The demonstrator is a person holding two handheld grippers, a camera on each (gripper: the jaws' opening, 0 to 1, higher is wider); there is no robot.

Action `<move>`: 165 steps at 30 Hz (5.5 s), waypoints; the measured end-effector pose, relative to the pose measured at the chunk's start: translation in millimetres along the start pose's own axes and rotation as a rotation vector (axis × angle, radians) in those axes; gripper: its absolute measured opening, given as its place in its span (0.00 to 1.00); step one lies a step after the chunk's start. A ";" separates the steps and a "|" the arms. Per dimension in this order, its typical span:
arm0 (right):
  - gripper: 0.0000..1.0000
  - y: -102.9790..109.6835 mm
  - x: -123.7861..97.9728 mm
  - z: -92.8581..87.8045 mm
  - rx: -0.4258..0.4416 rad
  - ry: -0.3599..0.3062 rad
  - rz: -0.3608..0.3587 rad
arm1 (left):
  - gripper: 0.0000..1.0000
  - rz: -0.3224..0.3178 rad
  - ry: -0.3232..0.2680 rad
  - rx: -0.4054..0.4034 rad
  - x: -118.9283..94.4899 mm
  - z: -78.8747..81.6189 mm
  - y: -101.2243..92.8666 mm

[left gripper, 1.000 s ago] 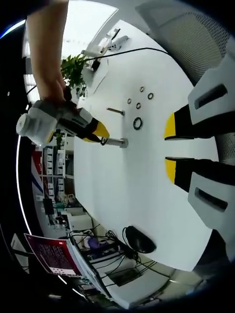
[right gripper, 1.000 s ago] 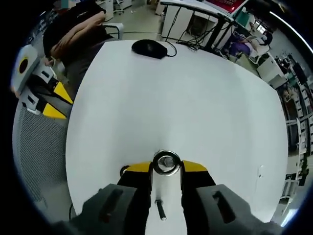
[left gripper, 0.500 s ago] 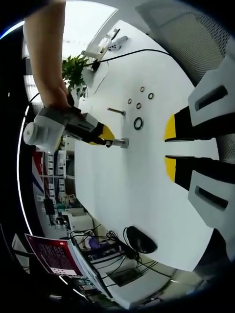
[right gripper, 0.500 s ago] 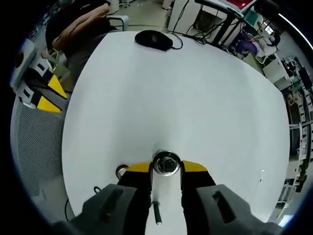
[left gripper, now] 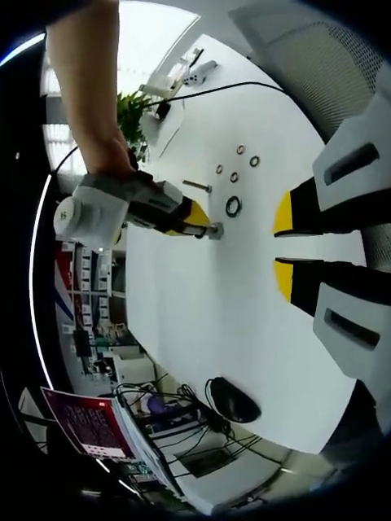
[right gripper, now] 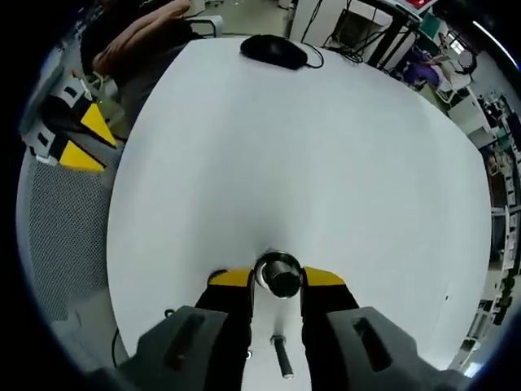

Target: Place the washer onto the threaded stud by aligning its center hole with the stud, sliding it down to the base, and recovering from edge contact or off-axis alignment until the washer reaches the visible bottom stop.

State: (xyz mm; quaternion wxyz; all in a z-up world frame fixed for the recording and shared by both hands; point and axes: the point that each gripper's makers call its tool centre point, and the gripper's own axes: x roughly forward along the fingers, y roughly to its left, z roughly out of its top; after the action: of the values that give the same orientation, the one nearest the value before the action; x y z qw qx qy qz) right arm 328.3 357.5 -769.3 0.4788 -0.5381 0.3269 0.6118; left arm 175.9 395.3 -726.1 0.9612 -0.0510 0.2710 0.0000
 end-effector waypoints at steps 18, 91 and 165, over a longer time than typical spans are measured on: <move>0.23 4.8 13.1 -7.1 0.052 0.017 0.007 | 0.08 0.014 -0.004 0.001 -0.1 0.6 2.3; 0.26 52.8 22.3 -24.2 0.059 0.093 0.090 | 0.08 0.017 0.016 -0.005 -0.8 -3.1 2.0; 0.23 43.0 -6.4 -19.4 0.252 -0.072 0.057 | 0.08 0.010 0.013 0.002 -0.7 -2.5 0.9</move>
State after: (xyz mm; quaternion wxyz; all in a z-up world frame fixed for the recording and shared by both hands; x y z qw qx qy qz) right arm 294.4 324.2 -772.0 0.5364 -0.4417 0.3990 0.5983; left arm 174.0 396.0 -728.0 0.9596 -0.0486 0.2773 0.0044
